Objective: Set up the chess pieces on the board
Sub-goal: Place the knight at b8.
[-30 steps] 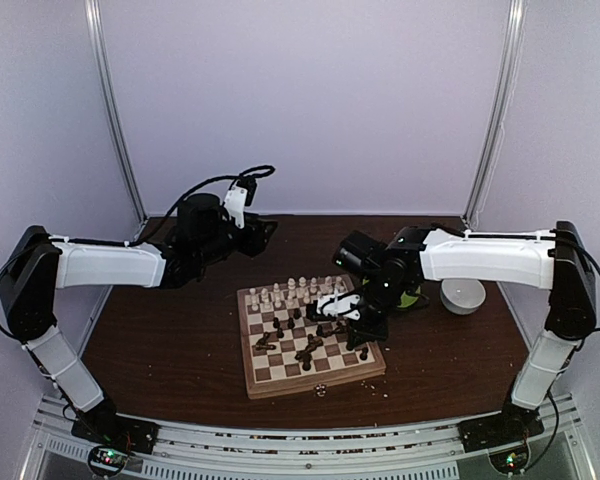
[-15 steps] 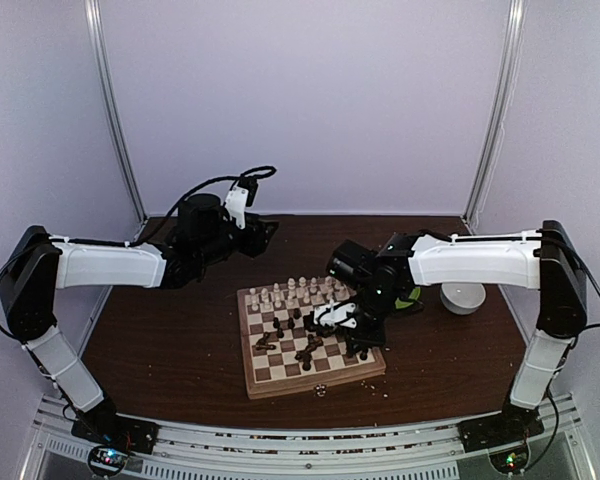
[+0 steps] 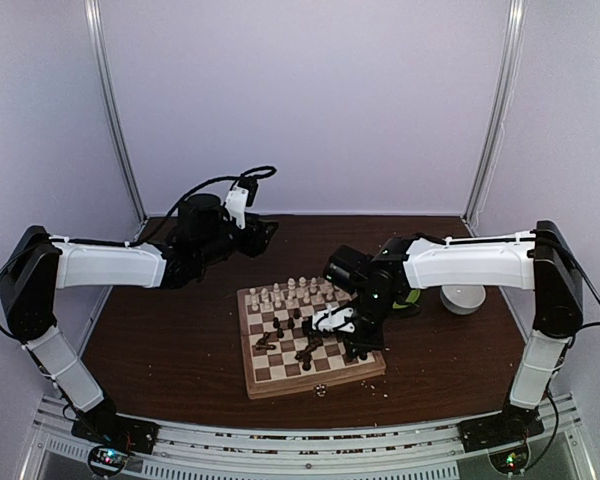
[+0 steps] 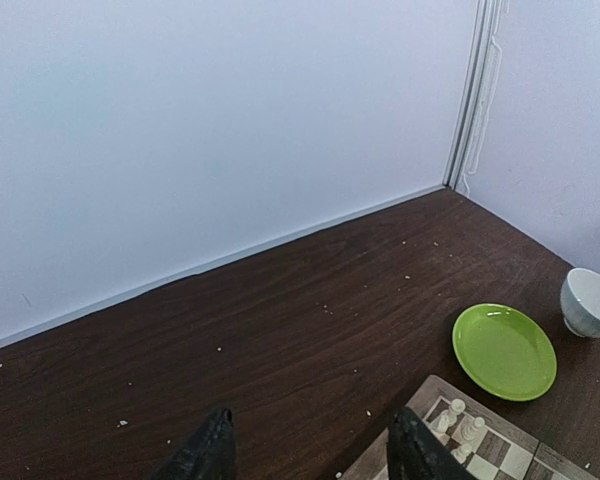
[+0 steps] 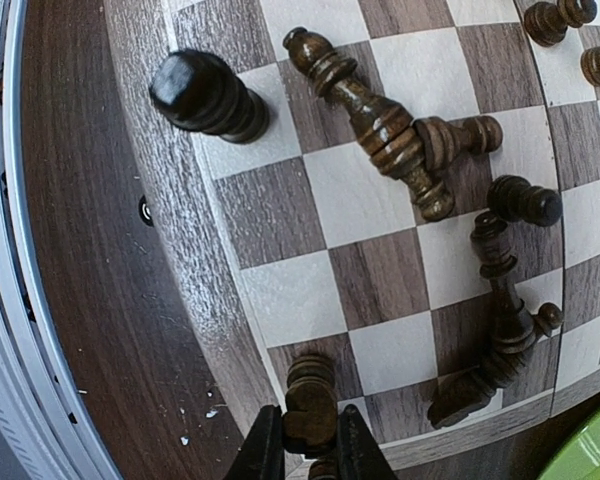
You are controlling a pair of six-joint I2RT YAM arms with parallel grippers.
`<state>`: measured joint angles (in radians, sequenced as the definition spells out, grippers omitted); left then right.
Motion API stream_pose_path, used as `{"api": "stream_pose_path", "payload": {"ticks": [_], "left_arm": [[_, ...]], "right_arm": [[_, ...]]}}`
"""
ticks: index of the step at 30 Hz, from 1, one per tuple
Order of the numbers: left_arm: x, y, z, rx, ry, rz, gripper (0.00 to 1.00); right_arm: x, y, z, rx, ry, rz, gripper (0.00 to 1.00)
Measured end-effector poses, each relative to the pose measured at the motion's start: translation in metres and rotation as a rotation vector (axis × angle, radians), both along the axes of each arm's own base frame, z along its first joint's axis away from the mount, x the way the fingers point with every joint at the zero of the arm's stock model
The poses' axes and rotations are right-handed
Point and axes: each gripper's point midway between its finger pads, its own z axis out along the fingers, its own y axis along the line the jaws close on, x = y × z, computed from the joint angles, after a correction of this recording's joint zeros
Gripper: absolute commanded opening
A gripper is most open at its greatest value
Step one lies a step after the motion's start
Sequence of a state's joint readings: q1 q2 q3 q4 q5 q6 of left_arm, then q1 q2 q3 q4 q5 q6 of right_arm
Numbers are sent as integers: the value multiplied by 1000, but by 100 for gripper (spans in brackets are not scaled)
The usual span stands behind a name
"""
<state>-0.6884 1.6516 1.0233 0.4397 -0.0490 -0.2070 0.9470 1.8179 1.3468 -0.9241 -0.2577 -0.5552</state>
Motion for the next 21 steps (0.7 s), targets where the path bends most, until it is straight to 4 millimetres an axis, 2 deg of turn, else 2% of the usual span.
{"api": "stream_pose_path", "payload": {"ticks": [5,15,18,21], "left_arm": [[0,0,0,0,0,0,53],[0,0,0,0,0,0,53],[0,-1,-1,6,9,-3,53],[-2,-6,0,30,38,-14,53]], "right_arm": [[-3,-3,-4,-11,6,5,26],[-5,-4,-4,-21,7,13,36],[-6,-6,5,-10,16,11,39],[-6,-5,24,53,25,2,39]]}}
